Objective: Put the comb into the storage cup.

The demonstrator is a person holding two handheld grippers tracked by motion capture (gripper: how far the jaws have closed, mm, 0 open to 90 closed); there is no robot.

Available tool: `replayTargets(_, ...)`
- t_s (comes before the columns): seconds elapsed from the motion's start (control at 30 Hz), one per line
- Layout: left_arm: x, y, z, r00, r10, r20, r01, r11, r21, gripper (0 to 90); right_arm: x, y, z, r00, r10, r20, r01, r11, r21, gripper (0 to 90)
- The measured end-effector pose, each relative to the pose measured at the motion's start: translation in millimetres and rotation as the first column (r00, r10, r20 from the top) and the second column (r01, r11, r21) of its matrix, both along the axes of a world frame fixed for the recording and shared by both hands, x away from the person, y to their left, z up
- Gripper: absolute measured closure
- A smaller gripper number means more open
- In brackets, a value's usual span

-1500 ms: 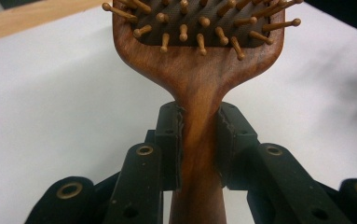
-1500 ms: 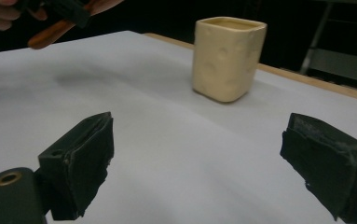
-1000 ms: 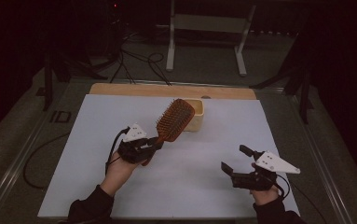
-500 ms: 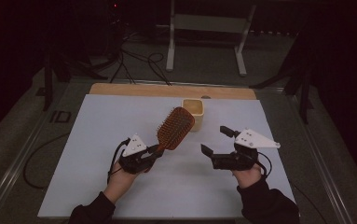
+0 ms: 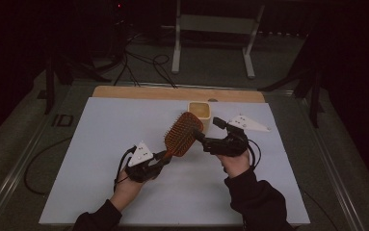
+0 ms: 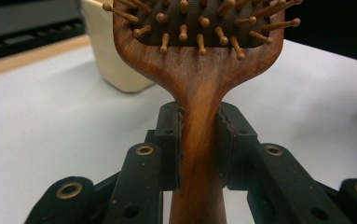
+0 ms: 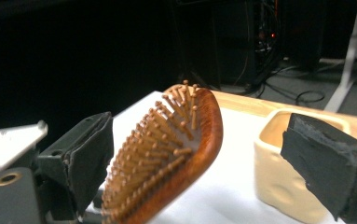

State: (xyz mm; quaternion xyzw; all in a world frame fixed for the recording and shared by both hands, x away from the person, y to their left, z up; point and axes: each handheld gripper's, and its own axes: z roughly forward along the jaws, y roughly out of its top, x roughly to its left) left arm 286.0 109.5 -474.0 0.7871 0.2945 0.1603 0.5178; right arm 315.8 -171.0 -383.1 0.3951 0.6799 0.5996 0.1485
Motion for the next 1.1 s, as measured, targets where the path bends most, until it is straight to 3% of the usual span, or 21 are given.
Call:
replayTargets(0.13,-2.2,0.2,1.2,0.9997,0.004,0.023,-0.003,1.0000,-0.008,73.3,7.8,9.6,-4.5,0.9963,0.004,-0.086,0.002,0.9975,0.070,8.8)
replayTargets(0.27,-2.8,1.3,2.3,0.9994,0.013,0.033,-0.013,0.9996,-0.023,73.3,11.1,19.4,-11.6,0.9843,0.065,-0.164,-0.040,0.9877,0.151,8.8)
replayTargets(0.3,-1.9,2.2,2.5,0.9998,0.004,0.020,-0.004,0.9994,-0.034,73.3,11.0,21.8,-12.9,0.9819,0.067,-0.177,-0.038,0.9858,0.163,9.0)
replayTargets(0.53,-3.6,1.2,2.8,0.9992,0.004,0.039,-0.003,0.9997,-0.026,73.2,10.6,34.1,-18.5,0.9689,0.103,-0.225,-0.050,0.9717,0.231,22.6)
replayTargets(0.6,-4.2,0.3,2.7,0.9992,0.003,0.040,-0.002,0.9996,-0.029,73.2,11.2,35.4,-19.6,0.9655,0.109,-0.237,-0.051,0.9694,0.240,23.5)
replayTargets(0.73,-4.8,-1.3,2.5,0.9991,0.003,0.043,-0.002,0.9996,-0.028,73.2,11.6,41.3,-25.2,0.9590,0.107,-0.262,-0.039,0.9669,0.252,33.8)
replayTargets(0.8,-4.8,-0.5,2.6,0.9989,0.008,0.045,-0.006,0.9995,-0.031,73.2,11.8,41.0,-26.4,0.9605,0.091,-0.263,-0.021,0.9663,0.257,41.9)
replayTargets(0.87,-4.6,-0.9,2.3,0.9990,0.010,0.044,-0.009,0.9996,-0.026,73.2,13.6,39.8,-27.1,0.9581,0.093,-0.271,-0.020,0.9652,0.261,42.4)
replayTargets(1.0,-1.3,-0.4,-0.6,0.9999,-0.006,0.015,0.007,0.9993,-0.038,73.2,14.4,40.5,-27.7,0.9570,0.083,-0.278,-0.018,0.9729,0.231,44.3)
replayTargets(1.1,-0.1,-0.8,-1.4,0.9999,-0.011,0.004,0.012,0.9991,-0.041,73.1,14.0,40.1,-29.4,0.9566,0.074,-0.282,-0.005,0.9711,0.238,46.3)
